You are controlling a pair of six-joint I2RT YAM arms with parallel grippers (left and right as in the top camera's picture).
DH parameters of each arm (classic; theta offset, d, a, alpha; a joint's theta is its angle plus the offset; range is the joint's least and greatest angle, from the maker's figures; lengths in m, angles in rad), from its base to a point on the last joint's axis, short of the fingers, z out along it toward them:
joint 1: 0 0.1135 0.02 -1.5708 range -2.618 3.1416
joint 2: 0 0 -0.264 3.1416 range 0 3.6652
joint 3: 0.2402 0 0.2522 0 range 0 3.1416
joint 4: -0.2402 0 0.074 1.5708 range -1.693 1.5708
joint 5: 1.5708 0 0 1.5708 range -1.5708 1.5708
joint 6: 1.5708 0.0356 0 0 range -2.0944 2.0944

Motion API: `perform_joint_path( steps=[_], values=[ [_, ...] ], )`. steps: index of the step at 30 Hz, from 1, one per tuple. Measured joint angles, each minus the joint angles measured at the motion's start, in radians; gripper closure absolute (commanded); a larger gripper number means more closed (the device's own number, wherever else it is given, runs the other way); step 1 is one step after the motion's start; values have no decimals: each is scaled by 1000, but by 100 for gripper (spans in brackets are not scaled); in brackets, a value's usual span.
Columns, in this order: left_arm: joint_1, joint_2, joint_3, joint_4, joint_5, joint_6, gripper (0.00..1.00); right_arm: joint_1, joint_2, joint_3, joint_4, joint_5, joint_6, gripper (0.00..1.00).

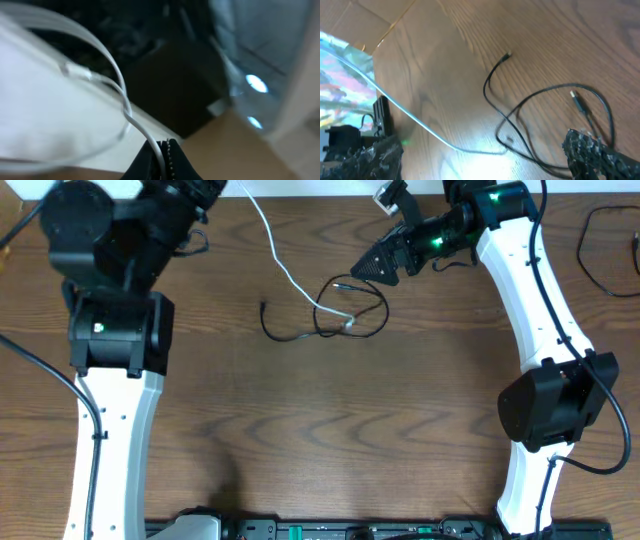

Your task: Untangle cables

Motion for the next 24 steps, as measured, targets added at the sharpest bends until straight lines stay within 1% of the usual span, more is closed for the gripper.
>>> perform_joint_path(
  steps=[5, 8, 11, 13, 18, 24],
  values=[
    [-1, 0, 16, 46, 64, -80, 92, -2, 0, 0, 3, -10, -18, 1],
    [-1, 0, 17, 3, 80, -92, 93, -2, 0, 0, 16, -34, -35, 1],
    [-1, 1, 18, -51, 90, -95, 93, -2, 0, 0, 24, -98, -78, 1],
    [-1, 2, 17, -55, 93, -97, 93, 1, 0, 0, 47, -156, -111, 1],
    [-1, 2, 18, -55, 97, -103, 93, 36, 0, 0, 158, -270, -151, 2],
    [-1, 2, 17, -56, 100, -103, 93, 135, 0, 0, 332, -360, -160, 4]
  ],
)
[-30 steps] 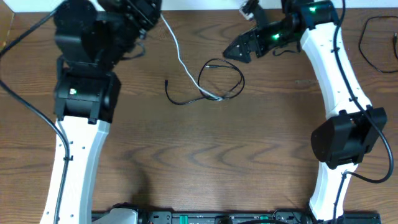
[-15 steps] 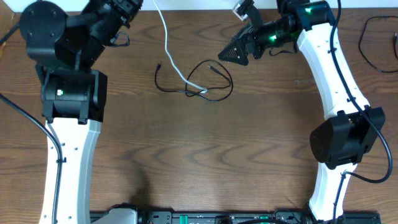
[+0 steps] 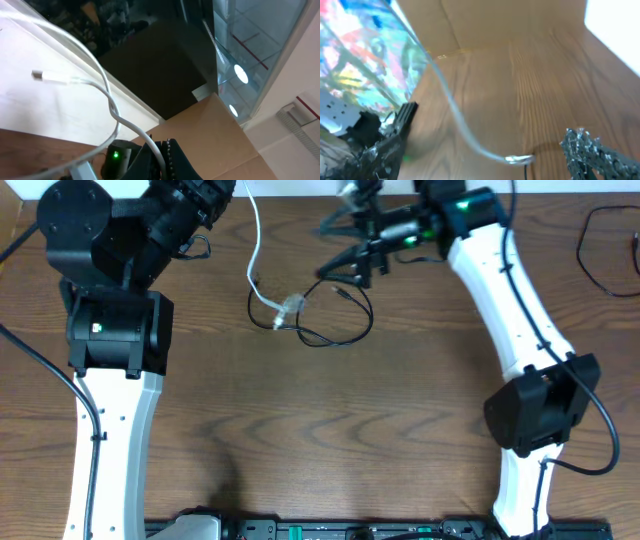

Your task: Untangle cables

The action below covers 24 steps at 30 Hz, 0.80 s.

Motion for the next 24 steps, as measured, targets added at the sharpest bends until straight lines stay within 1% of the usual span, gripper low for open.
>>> perform_joint_path(
  steps=[4, 7, 12, 15, 20, 24],
  values=[
    [0, 0, 0, -30, 0, 0, 93, 67, 0, -2, 194, -26, 85, 5],
    [0, 0, 0, -76, 0, -3, 93, 99, 0, -3, 347, -42, 198, 5],
    [0, 0, 0, -148, 0, -3, 93, 103, 0, -4, 513, -50, 379, 13],
    [0, 0, 0, -159, 0, -3, 93, 102, 0, -4, 547, -52, 456, 17],
    [0, 0, 0, -160, 0, -3, 92, 109, 0, -4, 550, -48, 534, 22],
    [0, 0, 0, -168, -4, -3, 92, 127, 0, -4, 552, -37, 571, 30]
  ],
)
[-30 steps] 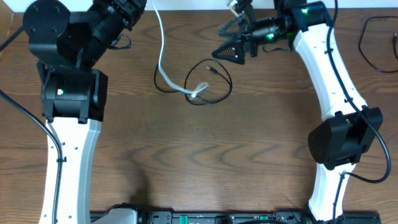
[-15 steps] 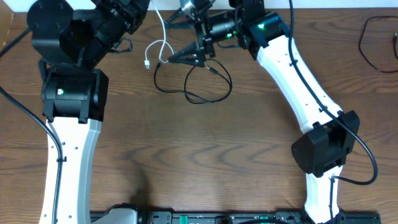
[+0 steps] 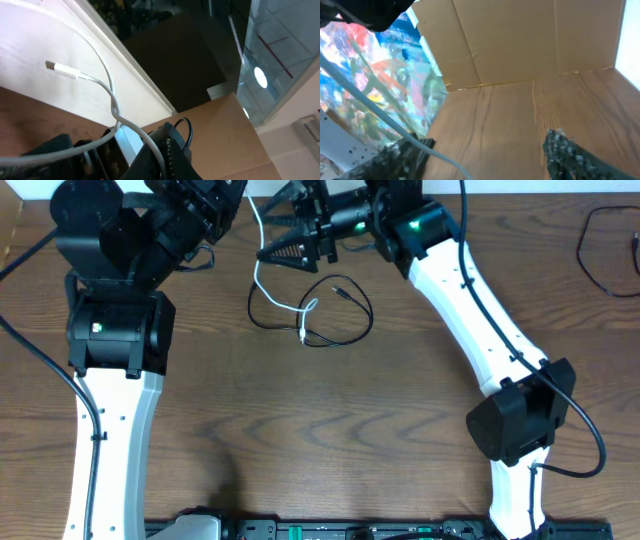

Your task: Untangle cables

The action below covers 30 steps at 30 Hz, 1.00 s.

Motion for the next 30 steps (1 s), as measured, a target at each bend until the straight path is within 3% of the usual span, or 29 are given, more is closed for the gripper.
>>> perform_joint_path(
  steps=[5, 14, 22, 30],
  values=[
    [0, 0, 0, -51, -10, 0, 92, 29, 0, 0, 3, 16, 31, 48],
    [0, 0, 0, -140, -53, 0, 93, 49, 0, 0, 24, 33, 57, 92],
    [0, 4, 0, -163, -63, -26, 93, 49, 0, 0, 24, 49, 65, 98],
    [0, 35, 0, -309, -145, -109, 93, 49, 0, 0, 22, 58, 97, 99]
  ],
)
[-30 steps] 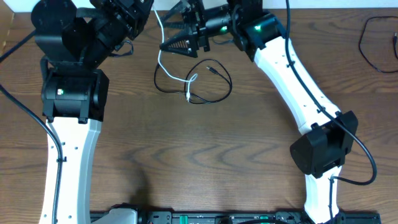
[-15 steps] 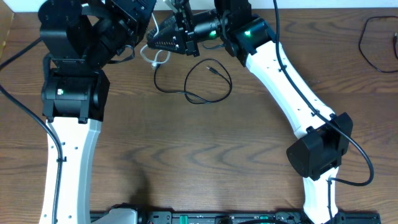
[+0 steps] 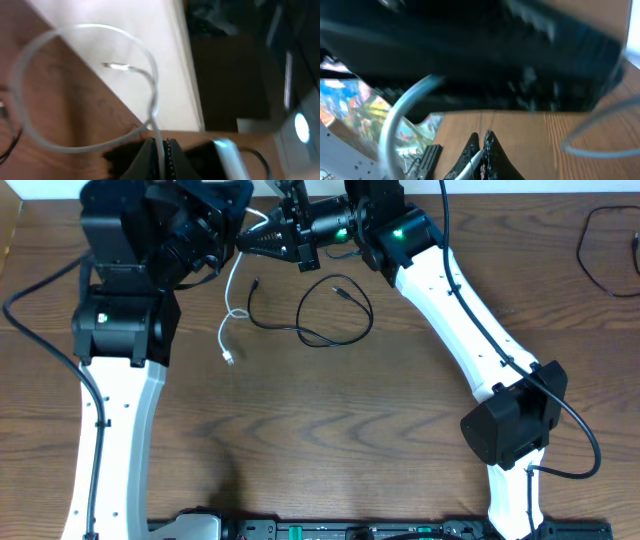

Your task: Untangle cables

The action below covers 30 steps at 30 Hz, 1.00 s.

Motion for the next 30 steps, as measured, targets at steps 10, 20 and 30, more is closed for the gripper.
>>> perform_joint_path(
  steps=[10, 20, 30],
  values=[
    [0, 6, 0, -195, -290, -19, 66, -34, 0, 0, -243, 184, 95, 99],
    [0, 7, 0, -224, -414, 56, 48, -96, -1, 0, -389, 374, 108, 99],
    [0, 7, 0, -261, -430, 191, 48, -261, -134, -6, -473, 568, 110, 99]
  ],
)
